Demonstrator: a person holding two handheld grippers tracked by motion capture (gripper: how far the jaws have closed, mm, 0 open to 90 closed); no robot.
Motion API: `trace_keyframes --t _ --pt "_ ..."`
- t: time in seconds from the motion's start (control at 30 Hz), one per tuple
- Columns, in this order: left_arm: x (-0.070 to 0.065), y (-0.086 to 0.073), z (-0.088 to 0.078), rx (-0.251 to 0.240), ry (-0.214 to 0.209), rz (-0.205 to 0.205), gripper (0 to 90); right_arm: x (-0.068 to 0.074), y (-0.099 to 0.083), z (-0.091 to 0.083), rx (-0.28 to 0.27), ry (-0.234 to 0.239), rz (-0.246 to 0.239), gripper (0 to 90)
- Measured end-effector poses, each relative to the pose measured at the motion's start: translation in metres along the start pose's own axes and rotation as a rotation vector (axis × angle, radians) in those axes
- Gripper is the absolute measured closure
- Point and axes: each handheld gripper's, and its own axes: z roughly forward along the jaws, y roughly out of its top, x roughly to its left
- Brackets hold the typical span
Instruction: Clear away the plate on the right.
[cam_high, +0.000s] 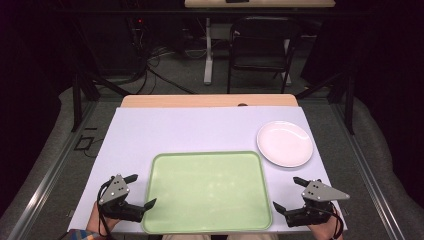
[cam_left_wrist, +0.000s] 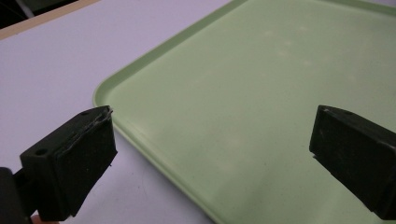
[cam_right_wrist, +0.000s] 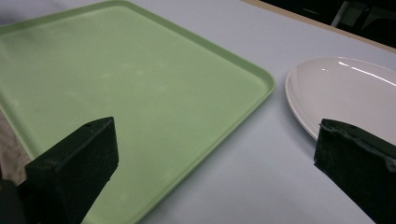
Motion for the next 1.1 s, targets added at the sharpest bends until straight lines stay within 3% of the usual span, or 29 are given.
trace_keyframes --t 0.2,0.53,0.7,1.1 --pt "0.000 -0.001 0.003 0.040 0.020 0.005 0.4 0.000 0.001 0.002 0.029 -0.007 0.015 0.0" --pt "0.001 0.000 0.004 0.037 0.022 0.003 0.7 -0.004 0.002 0.002 0.061 -0.040 0.044 0.0" --pt "0.001 0.001 0.007 0.062 0.017 0.009 0.7 -0.008 0.004 0.001 0.061 -0.064 0.056 0.0" --pt "0.001 0.002 0.008 0.056 0.019 0.002 0.8 -0.020 0.009 0.005 0.062 -0.099 0.102 0.0"
